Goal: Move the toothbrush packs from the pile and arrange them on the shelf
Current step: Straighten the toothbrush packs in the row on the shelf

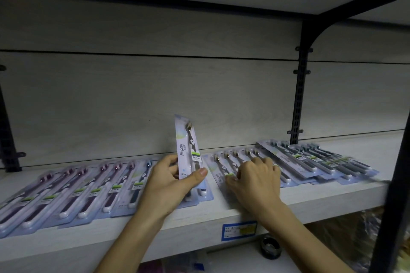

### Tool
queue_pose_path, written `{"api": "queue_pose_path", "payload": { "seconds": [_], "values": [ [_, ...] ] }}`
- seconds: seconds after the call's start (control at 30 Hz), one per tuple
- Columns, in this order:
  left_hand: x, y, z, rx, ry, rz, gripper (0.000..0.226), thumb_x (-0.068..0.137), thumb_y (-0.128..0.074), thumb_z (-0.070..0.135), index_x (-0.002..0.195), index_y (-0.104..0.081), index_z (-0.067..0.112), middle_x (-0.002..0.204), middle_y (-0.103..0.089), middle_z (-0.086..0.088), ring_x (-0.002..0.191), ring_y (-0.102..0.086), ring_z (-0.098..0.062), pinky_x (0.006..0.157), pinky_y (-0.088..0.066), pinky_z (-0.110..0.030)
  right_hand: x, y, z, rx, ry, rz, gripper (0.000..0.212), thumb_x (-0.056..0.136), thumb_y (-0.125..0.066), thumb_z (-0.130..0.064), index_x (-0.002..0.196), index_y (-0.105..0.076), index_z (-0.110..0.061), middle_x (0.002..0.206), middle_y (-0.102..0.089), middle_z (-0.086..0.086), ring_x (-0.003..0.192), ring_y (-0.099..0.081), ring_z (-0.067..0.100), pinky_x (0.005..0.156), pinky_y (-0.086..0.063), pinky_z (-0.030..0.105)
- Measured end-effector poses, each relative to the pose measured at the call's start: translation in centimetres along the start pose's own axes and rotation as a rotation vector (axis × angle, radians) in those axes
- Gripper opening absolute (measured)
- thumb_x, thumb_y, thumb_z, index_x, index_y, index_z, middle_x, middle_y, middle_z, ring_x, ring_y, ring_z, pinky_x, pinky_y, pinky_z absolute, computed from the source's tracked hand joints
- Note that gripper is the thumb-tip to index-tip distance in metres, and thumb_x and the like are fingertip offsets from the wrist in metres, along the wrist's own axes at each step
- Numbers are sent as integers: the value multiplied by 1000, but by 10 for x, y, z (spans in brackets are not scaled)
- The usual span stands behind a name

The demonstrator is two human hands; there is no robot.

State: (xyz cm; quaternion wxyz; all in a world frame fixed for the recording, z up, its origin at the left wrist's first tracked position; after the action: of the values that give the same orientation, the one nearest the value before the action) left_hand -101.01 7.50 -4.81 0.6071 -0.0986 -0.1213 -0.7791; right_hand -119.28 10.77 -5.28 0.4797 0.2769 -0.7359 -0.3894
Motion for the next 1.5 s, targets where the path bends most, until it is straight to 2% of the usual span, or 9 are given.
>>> {"api": "queue_pose_path", "payload": {
  "seconds": [0.13, 0.23, 0.47, 0.63, 0.87, 1.0, 1.17, 1.37, 1.5],
  "values": [
    [1, -8, -2, 40, 5, -31, 49, 73, -79, 19, 117, -58, 16, 98, -74, 4, 84, -71, -9, 69, -56, -21, 1, 0, 7, -5, -10, 7, 31, 86, -54, -49, 74, -53, -21, 100, -62, 1, 104, -47, 24, 89, -36, 37],
    [2, -13, -3, 59, 7, -33, 51, 72, -79, 22, 118, -56, 18, 94, -75, 3, 77, -72, -11, 58, -52, -17, 0, 0, 7, -10, -4, 9, 32, 86, -52, -49, 72, -51, -21, 100, -61, 1, 103, -46, 24, 88, -35, 37],
    [3, -18, -3, 86, -3, -5, 53, 74, -78, 19, 114, -45, 29, 96, -72, 4, 72, -71, -7, 52, -51, -14, 2, 1, 2, -31, 33, 38, 32, 88, -48, -48, 72, -45, -21, 101, -60, 1, 100, -45, 23, 86, -32, 37],
    [9, -23, -9, 203, 9, -3, 66, 71, -80, 31, 127, -45, 28, 102, -72, 0, 87, -69, -13, 65, -57, -26, 3, 0, 5, -14, 20, 46, 45, 86, -49, -48, 57, -27, -21, 98, -60, 1, 98, -45, 24, 83, -31, 37],
    [16, -34, -10, 513, -16, -47, 56, 68, -76, 54, 116, -54, 33, 116, -60, 10, 104, -59, -8, 90, -50, -31, 4, -8, 12, 50, 14, 46, 36, 84, -53, -51, 69, -57, -19, 95, -64, 3, 100, -48, 26, 83, -35, 38],
    [17, -41, -5, 713, -43, -67, 51, 72, -67, 63, 114, -56, 36, 106, -51, 21, 101, -51, -5, 81, -41, -24, 4, -8, 14, 39, 14, 14, 40, 86, -51, -58, 86, -65, -20, 102, -63, 0, 106, -47, 24, 86, -34, 36],
    [20, -44, -6, 903, -122, -33, 49, 72, -56, 73, 104, -64, 38, 102, -60, 22, 100, -49, -7, 84, -45, -30, 4, -8, 15, 66, 16, 9, 40, 87, -49, -57, 91, -66, -21, 106, -62, 0, 107, -47, 24, 88, -34, 35],
    [24, -36, -10, 956, -164, 48, 28, 84, -55, 58, 93, -69, 36, 83, -65, 17, 93, -56, -10, 83, -49, -32, 5, -8, 14, 66, 8, 11, 36, 87, -49, -52, 86, -65, -20, 103, -62, -1, 105, -47, 24, 87, -34, 35],
    [24, -34, -10, 975, -192, 87, 15, 90, -55, 38, 92, -69, 33, 86, -67, 15, 90, -57, -10, 79, -49, -29, 4, -8, 14, 75, 14, 11, 36, 88, -49, -53, 86, -64, -21, 103, -62, -1, 106, -47, 23, 88, -34, 35]
  ]
}}
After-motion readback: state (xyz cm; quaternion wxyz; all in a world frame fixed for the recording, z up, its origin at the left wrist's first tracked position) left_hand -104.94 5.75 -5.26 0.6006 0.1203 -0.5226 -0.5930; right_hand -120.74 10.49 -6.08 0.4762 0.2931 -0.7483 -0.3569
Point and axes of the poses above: each hand's wrist, its own x-axis towards the middle knuckle, its own y-axis out of the back of the hand, z = x × y, the point moved 4 cm from there along x, towards the middle knuckle
